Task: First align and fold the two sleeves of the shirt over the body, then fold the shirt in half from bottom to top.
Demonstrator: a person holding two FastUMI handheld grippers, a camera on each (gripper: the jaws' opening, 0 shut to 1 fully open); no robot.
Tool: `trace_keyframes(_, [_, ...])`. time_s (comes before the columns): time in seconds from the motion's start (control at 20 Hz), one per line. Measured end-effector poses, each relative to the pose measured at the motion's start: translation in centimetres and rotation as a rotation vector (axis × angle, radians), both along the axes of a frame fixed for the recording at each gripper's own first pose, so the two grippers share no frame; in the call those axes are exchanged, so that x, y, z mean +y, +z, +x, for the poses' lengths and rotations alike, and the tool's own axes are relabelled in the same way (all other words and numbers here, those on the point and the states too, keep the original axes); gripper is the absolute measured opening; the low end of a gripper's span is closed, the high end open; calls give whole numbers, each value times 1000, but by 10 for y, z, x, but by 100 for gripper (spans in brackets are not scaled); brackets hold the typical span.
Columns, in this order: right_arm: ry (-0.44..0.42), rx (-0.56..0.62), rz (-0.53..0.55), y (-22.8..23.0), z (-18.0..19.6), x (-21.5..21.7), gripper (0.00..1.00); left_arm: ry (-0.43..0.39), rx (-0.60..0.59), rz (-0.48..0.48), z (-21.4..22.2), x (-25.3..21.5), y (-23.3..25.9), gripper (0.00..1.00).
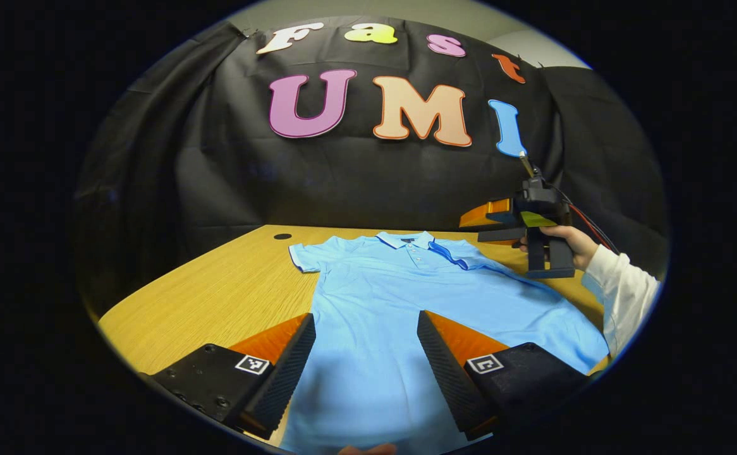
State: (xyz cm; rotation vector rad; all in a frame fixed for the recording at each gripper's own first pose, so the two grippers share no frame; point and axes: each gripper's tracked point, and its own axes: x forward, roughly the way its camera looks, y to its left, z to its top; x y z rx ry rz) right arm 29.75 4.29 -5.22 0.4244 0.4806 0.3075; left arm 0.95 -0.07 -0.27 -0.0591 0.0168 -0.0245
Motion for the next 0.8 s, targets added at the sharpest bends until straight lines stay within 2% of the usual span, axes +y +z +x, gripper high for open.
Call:
trace_keyframes(0.35, [-25, -109, -13, 31, -67, -35, 98, -56, 53, -65, 10, 1, 1, 97])
trace_keyframes(0.55, [-59, -166, -138, 37, -112, -60, 97, -52, 58, -36, 30, 17, 20, 97])
trace_keyframes(0.75, [-36, -208, -128, 51, -160, -62, 98, -59, 71, -8, 57, 38, 42, 97])
trace_keyframes(0.8, [-35, -221, -128, 54, -169, -65, 94, -64, 74, -15, 65, 44, 50, 97])
